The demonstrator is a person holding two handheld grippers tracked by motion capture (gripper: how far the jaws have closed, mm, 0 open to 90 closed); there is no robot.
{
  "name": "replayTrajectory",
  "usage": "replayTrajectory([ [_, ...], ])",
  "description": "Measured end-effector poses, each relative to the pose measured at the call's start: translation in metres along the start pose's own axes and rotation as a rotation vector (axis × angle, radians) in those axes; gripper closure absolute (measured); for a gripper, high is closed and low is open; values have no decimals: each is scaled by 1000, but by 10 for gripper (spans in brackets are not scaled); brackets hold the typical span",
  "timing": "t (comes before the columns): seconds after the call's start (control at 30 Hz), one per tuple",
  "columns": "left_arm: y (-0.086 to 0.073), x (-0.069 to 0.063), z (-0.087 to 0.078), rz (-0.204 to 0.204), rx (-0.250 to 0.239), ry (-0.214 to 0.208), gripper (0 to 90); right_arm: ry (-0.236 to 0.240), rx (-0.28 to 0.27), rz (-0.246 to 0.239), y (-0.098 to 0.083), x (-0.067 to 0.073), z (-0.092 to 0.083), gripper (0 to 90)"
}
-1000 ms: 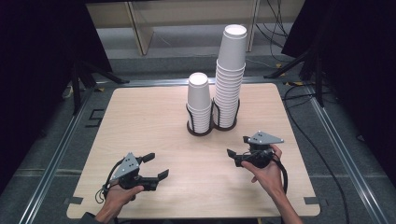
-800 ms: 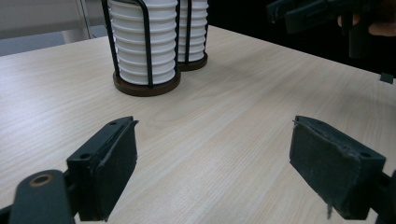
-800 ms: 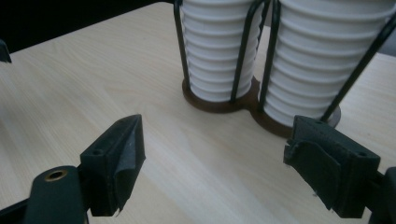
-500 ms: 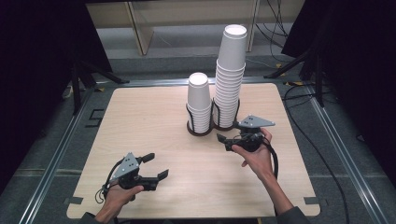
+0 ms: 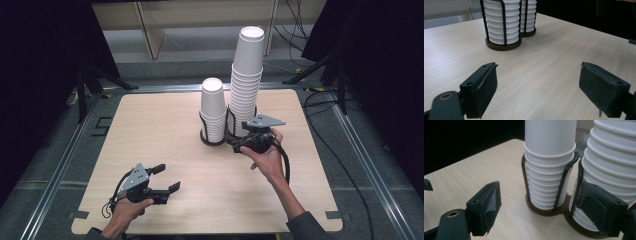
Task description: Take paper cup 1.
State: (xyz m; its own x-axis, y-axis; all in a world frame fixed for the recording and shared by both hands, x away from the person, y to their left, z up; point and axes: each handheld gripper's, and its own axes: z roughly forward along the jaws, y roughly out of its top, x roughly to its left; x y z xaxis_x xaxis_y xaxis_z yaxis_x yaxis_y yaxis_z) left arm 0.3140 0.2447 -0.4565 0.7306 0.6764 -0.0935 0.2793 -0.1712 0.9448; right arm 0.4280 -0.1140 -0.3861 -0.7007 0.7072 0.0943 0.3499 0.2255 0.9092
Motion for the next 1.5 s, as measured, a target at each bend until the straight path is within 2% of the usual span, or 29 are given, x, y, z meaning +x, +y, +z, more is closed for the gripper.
replayTrajectory([
  [0.07,0,0,0,2,3,2,147,3,-2,-12,1,0,1,188],
  [0.13,0,0,0,0,0,0,147,-7,11,9,1,1,2,187],
  [0.17,0,0,0,0,0,0,147,0,-11,-14,3,-1,5,184],
  [0.2,0,0,0,0,0,0,147,0,-11,-14,3,-1,5,184],
  [0.27,0,0,0,-1,1,1,147,-11,0,11,5,0,5,177],
  [0.3,0,0,0,0,4,1,147,-17,-15,-25,8,-2,7,170],
  [0.33,0,0,0,-1,2,3,147,-17,-15,-25,8,-2,7,170],
  [0.37,0,0,0,-2,2,3,147,-7,-15,2,12,0,9,169],
  [0.43,0,0,0,-2,2,3,147,1,-29,8,14,1,11,168],
  [0.5,0,0,0,-2,3,2,147,-17,-27,-19,18,1,12,166],
  [0.53,0,0,0,-1,5,2,147,-9,-23,0,20,2,13,166],
  [0.57,-1,0,1,-3,-8,-4,147,-2,-34,-2,22,3,15,168],
  [0.6,0,0,0,-2,3,2,147,-2,-46,-13,24,3,17,168],
  [0.67,0,0,0,-7,5,5,147,-25,-49,-35,32,5,21,167],
  [0.7,-1,0,1,-9,-8,1,147,-25,-49,-35,32,5,21,167],
  [0.93,0,0,0,-8,-2,4,147,-25,-43,-35,51,8,35,168],
  [1.1,0,0,0,-11,-1,4,147,-63,-54,-45,64,8,44,166],
  [1.13,0,0,0,-10,-1,3,147,-77,-48,-12,67,10,45,167],
  [1.23,0,0,0,-7,1,0,147,-105,-51,-16,77,10,50,163],
  [1.27,0,0,0,-5,2,-1,147,-105,-51,-16,77,10,50,163],
  [1.3,0,0,0,-4,3,-1,147,-106,-50,5,79,11,51,165],
  [1.5,0,0,-1,-4,2,-2,147,-132,-54,4,86,12,61,152],
])
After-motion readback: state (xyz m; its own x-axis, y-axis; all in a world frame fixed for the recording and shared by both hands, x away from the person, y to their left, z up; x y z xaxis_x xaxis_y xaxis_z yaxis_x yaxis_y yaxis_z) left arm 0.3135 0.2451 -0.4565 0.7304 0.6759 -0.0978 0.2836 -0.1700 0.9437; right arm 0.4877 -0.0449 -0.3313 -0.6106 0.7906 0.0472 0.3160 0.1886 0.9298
